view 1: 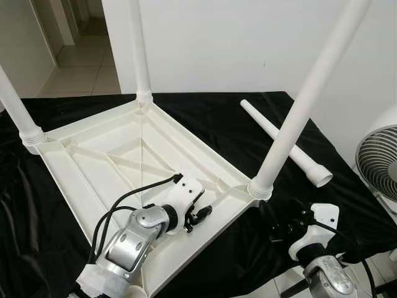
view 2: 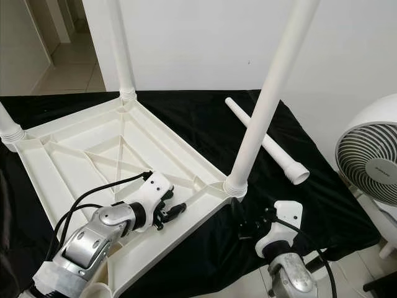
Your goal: Building children table
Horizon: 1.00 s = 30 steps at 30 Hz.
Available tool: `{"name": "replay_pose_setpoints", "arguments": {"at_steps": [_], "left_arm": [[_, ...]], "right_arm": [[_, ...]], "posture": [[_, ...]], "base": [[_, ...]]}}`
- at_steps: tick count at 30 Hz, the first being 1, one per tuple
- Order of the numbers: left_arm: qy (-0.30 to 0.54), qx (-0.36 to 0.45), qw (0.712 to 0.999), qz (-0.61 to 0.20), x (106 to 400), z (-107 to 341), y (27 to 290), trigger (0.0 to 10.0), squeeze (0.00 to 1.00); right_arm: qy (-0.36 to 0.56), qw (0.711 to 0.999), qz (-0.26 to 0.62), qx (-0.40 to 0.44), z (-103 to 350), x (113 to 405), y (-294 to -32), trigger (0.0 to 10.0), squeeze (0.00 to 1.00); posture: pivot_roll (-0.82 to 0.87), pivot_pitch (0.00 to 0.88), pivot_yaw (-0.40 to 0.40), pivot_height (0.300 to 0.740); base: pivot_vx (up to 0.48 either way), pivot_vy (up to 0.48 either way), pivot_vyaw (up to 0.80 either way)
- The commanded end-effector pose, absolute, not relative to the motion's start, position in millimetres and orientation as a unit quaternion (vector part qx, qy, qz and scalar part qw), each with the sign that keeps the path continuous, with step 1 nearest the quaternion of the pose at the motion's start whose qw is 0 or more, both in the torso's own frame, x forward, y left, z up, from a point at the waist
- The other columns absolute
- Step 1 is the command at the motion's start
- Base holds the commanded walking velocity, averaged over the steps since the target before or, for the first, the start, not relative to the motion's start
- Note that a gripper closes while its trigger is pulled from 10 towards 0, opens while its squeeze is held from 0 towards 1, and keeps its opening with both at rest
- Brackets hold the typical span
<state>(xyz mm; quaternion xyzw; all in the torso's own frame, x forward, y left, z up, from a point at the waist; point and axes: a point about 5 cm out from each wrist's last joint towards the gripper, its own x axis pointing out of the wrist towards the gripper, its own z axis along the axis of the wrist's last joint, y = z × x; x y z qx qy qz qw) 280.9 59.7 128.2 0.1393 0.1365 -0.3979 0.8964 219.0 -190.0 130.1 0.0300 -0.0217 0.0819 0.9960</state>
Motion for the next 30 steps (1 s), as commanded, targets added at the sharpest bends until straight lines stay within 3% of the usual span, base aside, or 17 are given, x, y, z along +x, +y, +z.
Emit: {"name": "replay_pose_setpoints", "arguments": {"at_steps": [1,16,27,28,29,30], "left_arm": [[0.151,0.151,0.912,-0.352,284.9,123.6,65.4,0.0,0.0],[0.141,0.138,0.918,-0.343,294.8,129.8,51.5,0.0,0.0],[0.101,0.115,0.942,-0.3,330.3,150.8,37.0,0.0,0.0],[0.096,0.124,0.94,-0.304,332.1,153.0,35.2,7.6,0.0],[0.085,0.136,0.936,-0.313,334.4,156.5,32.0,10.0,0.0],[0.085,0.136,0.936,-0.313,334.4,156.5,32.0,10.0,0.0]], "right_arm": [[-0.016,0.996,0.081,0.035,128.7,218.4,-190.1,10.0,0.0],[-0.024,0.997,0.069,0.038,131.5,223.2,-186.9,10.0,0.0],[-0.036,0.996,0.05,0.06,133.6,229.7,-172.8,10.0,0.0],[-0.036,0.996,0.049,0.06,133.7,230.0,-172.9,10.0,0.0],[-0.037,0.996,0.048,0.061,134.1,230.3,-173.1,10.0,0.0],[-0.037,0.996,0.048,0.061,134.1,230.3,-173.1,10.0,0.0]], "posture": [[-0.05,0.066,0.002,0.74],[-0.06,0.066,0.01,0.74],[-0.07,0.062,0.02,0.74],[-0.07,0.064,0.023,0.74],[-0.08,0.062,0.025,0.74],[-0.08,0.062,0.025,0.74]], "base": [[0.0,0.0,0.0],[0.0,0.0,0.0],[0.0,0.0,0.0],[0.0,0.0,0.0],[0.0,0.0,0.0],[0.0,0.0,0.0]]}}
